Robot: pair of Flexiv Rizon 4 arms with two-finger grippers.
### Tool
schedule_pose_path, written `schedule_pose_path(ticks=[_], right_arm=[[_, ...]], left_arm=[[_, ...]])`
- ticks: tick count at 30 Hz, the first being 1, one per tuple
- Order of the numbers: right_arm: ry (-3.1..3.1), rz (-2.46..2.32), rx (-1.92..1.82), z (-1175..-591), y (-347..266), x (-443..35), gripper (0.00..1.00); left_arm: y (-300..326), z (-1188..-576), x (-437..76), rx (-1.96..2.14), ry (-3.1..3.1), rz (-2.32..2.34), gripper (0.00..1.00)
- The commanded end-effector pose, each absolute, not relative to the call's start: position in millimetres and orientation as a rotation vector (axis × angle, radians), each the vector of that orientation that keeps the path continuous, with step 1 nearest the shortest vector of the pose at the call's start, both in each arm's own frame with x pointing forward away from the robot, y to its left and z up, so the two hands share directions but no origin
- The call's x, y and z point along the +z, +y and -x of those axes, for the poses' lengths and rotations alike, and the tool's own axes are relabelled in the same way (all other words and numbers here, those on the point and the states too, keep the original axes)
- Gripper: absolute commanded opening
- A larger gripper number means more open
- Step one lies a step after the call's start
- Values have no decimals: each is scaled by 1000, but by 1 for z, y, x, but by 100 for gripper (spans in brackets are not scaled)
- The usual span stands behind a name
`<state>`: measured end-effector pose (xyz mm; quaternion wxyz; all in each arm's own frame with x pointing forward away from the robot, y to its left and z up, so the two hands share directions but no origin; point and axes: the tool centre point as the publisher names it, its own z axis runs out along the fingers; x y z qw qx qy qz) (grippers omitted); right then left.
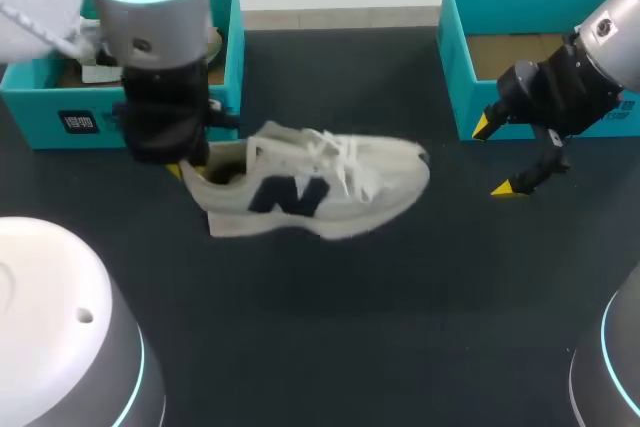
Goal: Take the shoe out of the shoebox, open the shoe tongue, remove and reinsert the insole, then place the shoe into the shoebox
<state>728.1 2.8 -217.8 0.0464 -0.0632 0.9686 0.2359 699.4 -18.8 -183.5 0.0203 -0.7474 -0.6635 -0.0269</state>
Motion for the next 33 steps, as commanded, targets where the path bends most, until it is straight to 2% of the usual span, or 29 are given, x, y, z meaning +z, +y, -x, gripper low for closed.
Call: schedule_pose_path(ticks=[1, 13, 33], right_arm=[[2957, 192, 716, -729, 4, -219, 100], [2957, 192, 716, -729, 4, -219, 100], [2957, 192, 716, -729, 4, -219, 100]], left_arm=[[-35, -692, -206, -142, -2036, 2318, 0], [-36, -698, -273, -251, -1970, 2346, 0], [-30, -714, -337, -299, -2075, 2315, 0]])
